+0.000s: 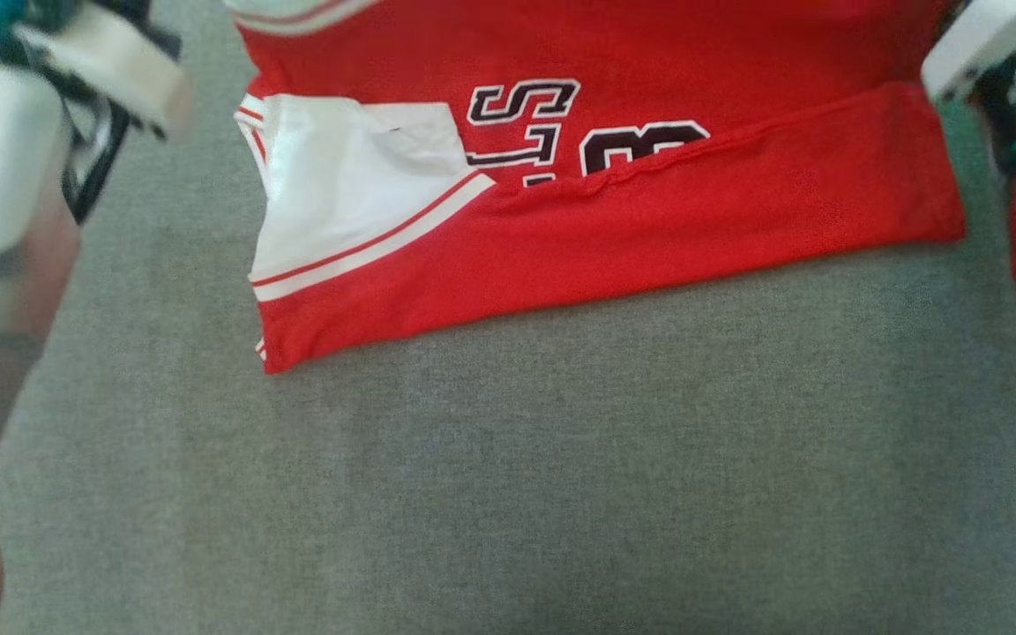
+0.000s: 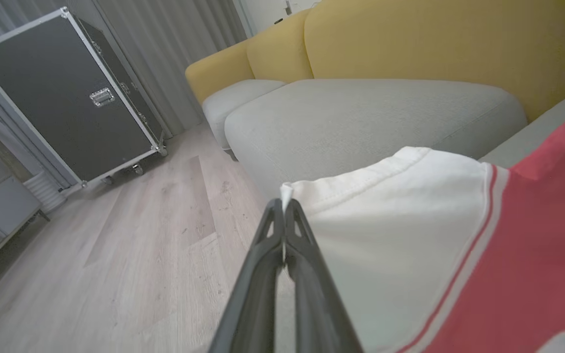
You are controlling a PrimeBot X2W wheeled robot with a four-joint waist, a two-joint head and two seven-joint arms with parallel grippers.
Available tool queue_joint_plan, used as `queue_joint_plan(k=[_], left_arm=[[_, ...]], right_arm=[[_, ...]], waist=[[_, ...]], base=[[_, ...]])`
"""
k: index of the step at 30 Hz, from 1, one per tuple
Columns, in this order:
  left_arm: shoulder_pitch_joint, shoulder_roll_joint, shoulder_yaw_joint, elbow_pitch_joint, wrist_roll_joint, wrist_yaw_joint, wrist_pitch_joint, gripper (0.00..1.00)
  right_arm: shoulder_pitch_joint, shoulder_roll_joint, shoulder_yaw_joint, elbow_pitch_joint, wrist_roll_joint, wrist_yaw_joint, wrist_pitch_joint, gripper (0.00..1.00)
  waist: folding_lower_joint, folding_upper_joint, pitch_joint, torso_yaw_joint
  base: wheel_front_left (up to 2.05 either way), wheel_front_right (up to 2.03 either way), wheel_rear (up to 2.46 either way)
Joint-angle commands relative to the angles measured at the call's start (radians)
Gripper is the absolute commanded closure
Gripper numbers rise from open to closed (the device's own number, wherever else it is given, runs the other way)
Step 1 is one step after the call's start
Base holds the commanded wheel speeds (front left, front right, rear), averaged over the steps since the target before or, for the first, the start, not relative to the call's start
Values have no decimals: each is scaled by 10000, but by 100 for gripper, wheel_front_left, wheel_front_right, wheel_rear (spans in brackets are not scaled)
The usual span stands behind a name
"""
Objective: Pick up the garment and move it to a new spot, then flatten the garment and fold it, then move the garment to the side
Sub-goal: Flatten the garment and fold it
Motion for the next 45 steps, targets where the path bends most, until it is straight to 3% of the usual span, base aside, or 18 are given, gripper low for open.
queue_joint_plan(k=[1,6,11,25,32,38,39,40,41,42,43,44,45], left_arm=[[-96,506,381,-220,-200,-44,-76,100],[1149,716,335,-932,-1743,-310,394,100],[2271,1610,-788,-2449,-2734,-322,1889,100],[4174,3576,-2044,-5793,-5277,-325,5243,100],[4335,3945,-2195,-6472,-5739,-325,5901,100],[4470,3931,-2456,-6754,-5879,-290,6394,100],[4471,3912,-2524,-6755,-5832,-291,6461,100],[4477,3880,-2572,-6751,-5803,-291,6496,100],[4491,3827,-2574,-6748,-5818,-283,6470,61],[4504,3768,-2538,-6733,-5856,-244,6405,9],[4491,3729,-2500,-6715,-5833,-193,6315,0],[4454,3706,-2451,-6688,-5757,-142,6177,0],[4351,3650,-2220,-6507,-5554,201,5720,0]], right_arm=[[321,-104,168,-254,148,-9,46,100],[1129,-412,819,-577,710,-9,504,100],[1859,-924,1475,-950,1282,-9,1238,100],[2731,-1962,3569,-1823,1850,-9,3007,100],[2761,-2229,4278,-2055,2105,-9,3823,100],[2723,-2392,4603,-2231,2424,-9,3979,100],[2719,-2378,4614,-2203,2474,-9,3967,62],[2726,-2347,4608,-2132,2545,-9,4001,0],[2729,-2303,4635,-2086,2587,-9,4042,0],[2719,-2262,4642,-2070,2625,-9,4006,0],[2692,-2213,4600,-2046,2694,-9,3931,0],[2636,-2158,4537,-2020,2748,-9,3815,0],[2479,-2055,4386,-1947,2781,-9,3428,0]], waist=[[0,-1,-243,65],[0,-1,-848,101],[0,-1,-1332,151],[0,-1,-1977,-35],[0,-1,-2007,-78],[0,-1,-1949,-123],[0,-1,-1930,-128],[0,-1,-1920,-136],[0,-1,-1914,-145],[0,-1,-1917,-154],[0,-1,-1932,-167],[0,-1,-1965,-185],[0,-1,-2056,-220]], base=[[0,0,0],[0,0,0],[0,0,0],[0,0,0],[0,0,0],[0,0,0],[0,0,0],[0,0,0],[0,0,0],[0,0,0],[0,0,0],[0,0,0],[0,0,0]])
